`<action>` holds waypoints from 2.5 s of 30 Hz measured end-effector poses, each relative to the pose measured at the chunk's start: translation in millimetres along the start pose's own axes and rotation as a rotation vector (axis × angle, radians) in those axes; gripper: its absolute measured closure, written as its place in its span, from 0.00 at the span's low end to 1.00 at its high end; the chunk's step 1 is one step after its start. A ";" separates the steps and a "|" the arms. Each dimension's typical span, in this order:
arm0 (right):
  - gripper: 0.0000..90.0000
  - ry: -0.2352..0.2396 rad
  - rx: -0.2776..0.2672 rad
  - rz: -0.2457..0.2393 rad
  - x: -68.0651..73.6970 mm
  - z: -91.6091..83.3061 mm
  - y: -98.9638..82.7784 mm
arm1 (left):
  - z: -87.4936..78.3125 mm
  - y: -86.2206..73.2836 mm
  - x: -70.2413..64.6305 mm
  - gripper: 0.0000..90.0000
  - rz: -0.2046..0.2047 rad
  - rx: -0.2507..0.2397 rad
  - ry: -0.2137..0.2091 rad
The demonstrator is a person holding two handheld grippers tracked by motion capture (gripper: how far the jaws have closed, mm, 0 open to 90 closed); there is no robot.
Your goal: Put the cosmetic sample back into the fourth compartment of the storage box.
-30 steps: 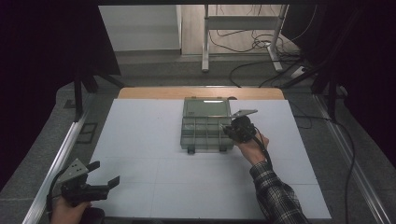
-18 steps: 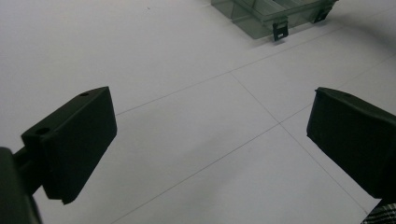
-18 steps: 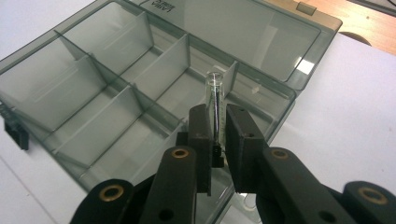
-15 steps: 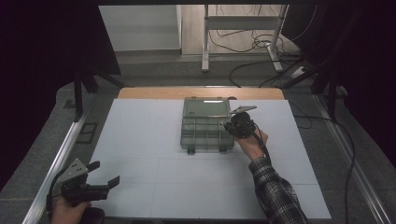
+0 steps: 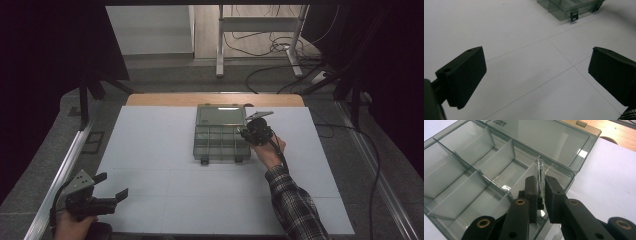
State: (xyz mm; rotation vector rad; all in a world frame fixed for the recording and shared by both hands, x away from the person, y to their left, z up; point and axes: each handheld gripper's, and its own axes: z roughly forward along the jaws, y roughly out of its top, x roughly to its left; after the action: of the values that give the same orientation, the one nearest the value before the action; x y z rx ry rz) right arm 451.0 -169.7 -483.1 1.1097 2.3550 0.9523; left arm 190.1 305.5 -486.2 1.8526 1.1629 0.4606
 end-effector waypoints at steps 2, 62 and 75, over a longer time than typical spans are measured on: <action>0.89 -0.004 0.002 0.003 -0.3 2.1 0.1 | 0.1 0.1 -0.1 0.02 0.001 0.001 0.000; 0.35 0.140 0.025 0.025 31.7 -22.5 2.0 | 0.1 0.3 -0.2 0.02 0.008 0.002 -0.005; 0.20 0.200 0.050 0.047 33.0 -37.4 -3.8 | 0.4 0.4 -0.5 0.02 0.008 0.002 -0.004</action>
State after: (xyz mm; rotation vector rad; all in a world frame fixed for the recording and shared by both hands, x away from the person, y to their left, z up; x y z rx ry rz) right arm 407.0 -161.4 -460.8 1.1414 2.5341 1.0712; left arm 190.4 304.8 -486.0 1.8601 1.1543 0.4599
